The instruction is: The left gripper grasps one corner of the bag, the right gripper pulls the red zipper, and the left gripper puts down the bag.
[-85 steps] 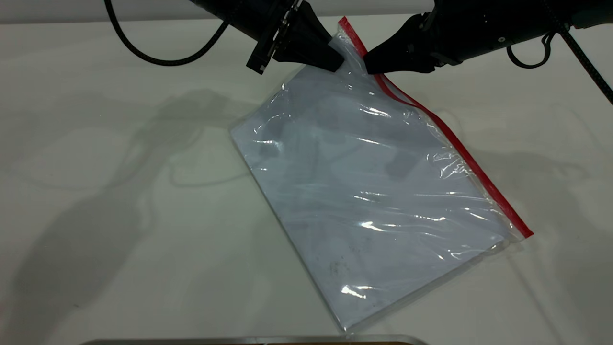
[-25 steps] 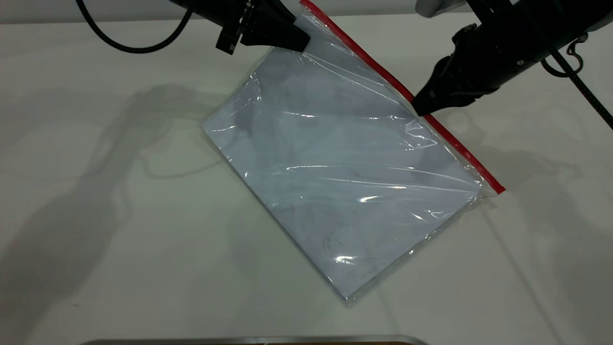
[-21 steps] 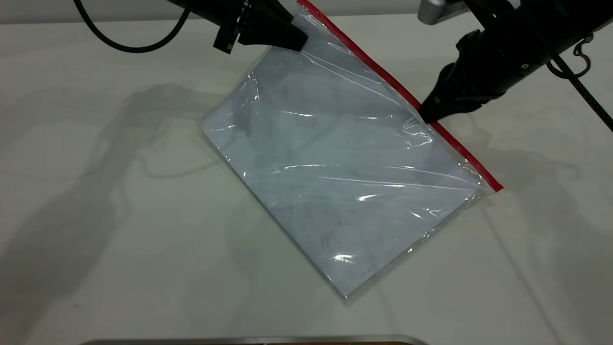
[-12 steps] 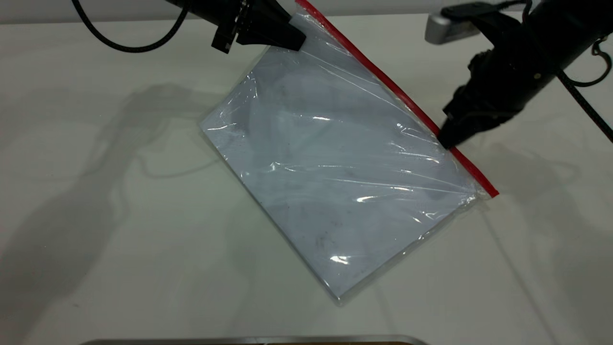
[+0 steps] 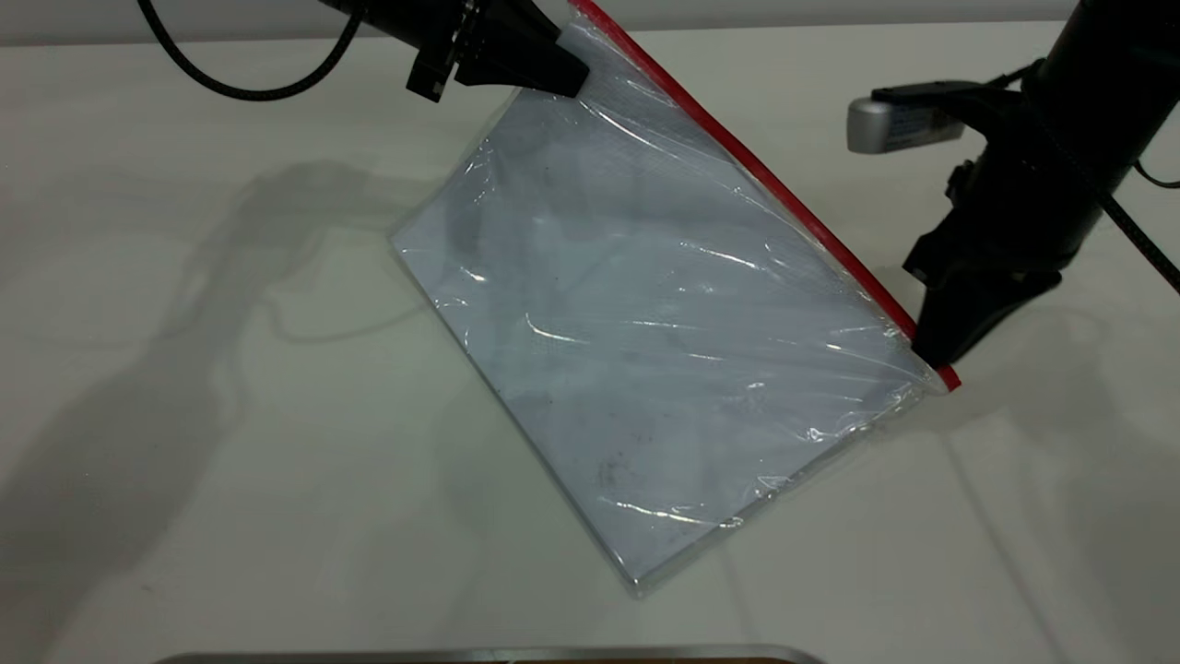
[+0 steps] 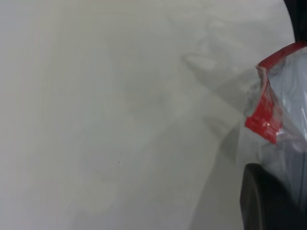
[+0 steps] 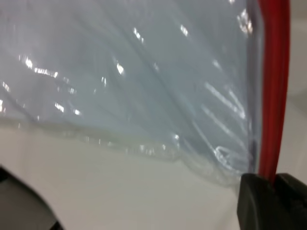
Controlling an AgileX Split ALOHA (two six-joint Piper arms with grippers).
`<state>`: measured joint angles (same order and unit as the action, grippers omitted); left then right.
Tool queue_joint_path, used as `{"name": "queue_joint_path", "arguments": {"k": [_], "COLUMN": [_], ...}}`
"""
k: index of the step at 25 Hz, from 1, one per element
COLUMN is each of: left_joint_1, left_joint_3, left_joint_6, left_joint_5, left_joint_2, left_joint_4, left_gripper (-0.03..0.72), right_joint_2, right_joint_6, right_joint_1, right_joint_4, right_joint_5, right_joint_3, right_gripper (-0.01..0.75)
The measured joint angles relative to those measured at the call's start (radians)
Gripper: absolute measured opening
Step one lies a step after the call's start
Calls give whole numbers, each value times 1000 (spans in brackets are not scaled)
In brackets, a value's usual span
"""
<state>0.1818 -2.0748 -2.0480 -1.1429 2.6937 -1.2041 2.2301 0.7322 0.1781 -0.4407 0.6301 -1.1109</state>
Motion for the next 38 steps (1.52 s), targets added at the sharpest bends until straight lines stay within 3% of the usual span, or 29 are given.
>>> {"name": "queue_joint_path", "arguments": {"k": [7,12,15,19,23,26,30,38], "left_joint_1": [0,-3,-8,-10,-10,-10,-10,-10], "left_joint_3": [-1,-6,-6,-6,-6,-6,-6,-6], "left_joint_6": [1,2,37,89,134,202,379,864], "left_joint_5": [0,2,22,35,91,173,239,239], "left_joint_2": [0,0,0,0,-6,-31,-108,-332], "left_joint_4": [0,1,0,-16,-17,7,106,430], "left_gripper": [54,89,181,359,513,573,585,586], "right_joint_2": [0,0,0,0,0,0,-2,-191], "right_joint_6": [-25,-26,-27,-27,-27,-27,-27,-29], "right_joint_1": [-2,-2,-4,-4,-4,-4,-4,-4], "right_joint_4": [13,24,26,26,30,34,34,38], "right_joint_5": [40,39,37,11,-32,-34,-30,-26], "right_joint_3": [0,0,0,0,-6,-51,-152,-340], "right_gripper": [51,144,267,436,533,550,553,553]}}
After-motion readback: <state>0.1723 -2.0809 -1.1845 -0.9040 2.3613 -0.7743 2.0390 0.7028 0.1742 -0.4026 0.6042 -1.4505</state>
